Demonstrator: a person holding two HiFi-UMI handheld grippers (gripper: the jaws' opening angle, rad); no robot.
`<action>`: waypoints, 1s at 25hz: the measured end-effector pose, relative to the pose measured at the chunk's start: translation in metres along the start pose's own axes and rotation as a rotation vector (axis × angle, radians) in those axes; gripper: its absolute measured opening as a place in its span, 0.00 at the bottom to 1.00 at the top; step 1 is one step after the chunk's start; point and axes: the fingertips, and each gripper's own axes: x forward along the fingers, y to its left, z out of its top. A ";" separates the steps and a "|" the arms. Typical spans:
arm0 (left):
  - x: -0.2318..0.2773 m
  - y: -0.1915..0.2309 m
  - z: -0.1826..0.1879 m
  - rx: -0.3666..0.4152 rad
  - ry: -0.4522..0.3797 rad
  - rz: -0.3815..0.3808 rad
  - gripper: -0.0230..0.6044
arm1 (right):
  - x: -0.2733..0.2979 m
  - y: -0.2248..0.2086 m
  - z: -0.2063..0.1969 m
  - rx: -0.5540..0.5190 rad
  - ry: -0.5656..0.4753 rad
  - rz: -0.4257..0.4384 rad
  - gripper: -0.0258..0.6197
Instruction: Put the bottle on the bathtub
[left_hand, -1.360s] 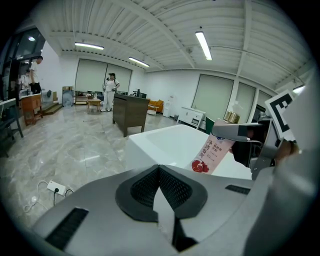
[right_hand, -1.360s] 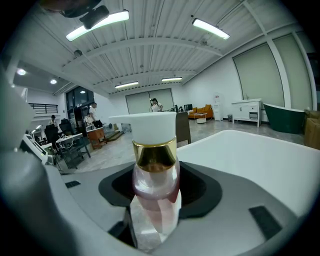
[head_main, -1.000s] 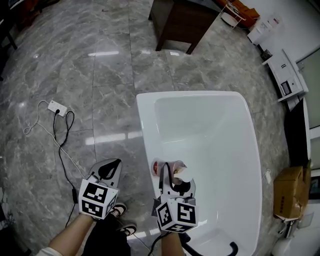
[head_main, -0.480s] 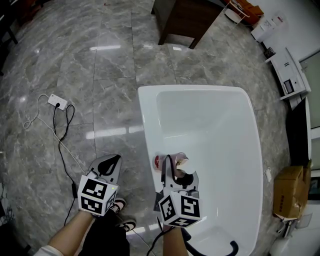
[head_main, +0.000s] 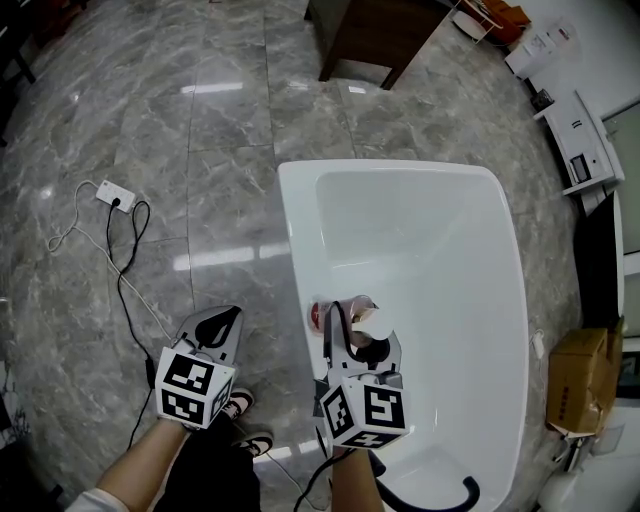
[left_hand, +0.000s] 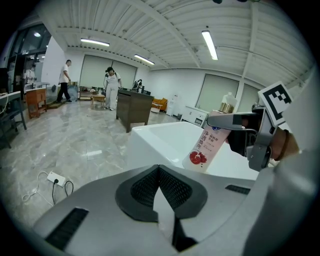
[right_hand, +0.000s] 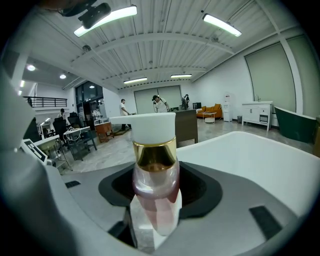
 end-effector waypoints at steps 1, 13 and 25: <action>0.000 0.000 -0.001 -0.002 0.001 0.000 0.06 | -0.001 0.000 0.000 0.000 -0.001 0.002 0.40; -0.007 0.003 -0.019 -0.012 0.026 0.006 0.06 | 0.000 0.013 -0.001 -0.088 -0.008 0.012 0.41; -0.011 0.005 -0.026 -0.012 0.025 -0.004 0.06 | -0.002 0.019 -0.002 -0.125 -0.040 -0.004 0.41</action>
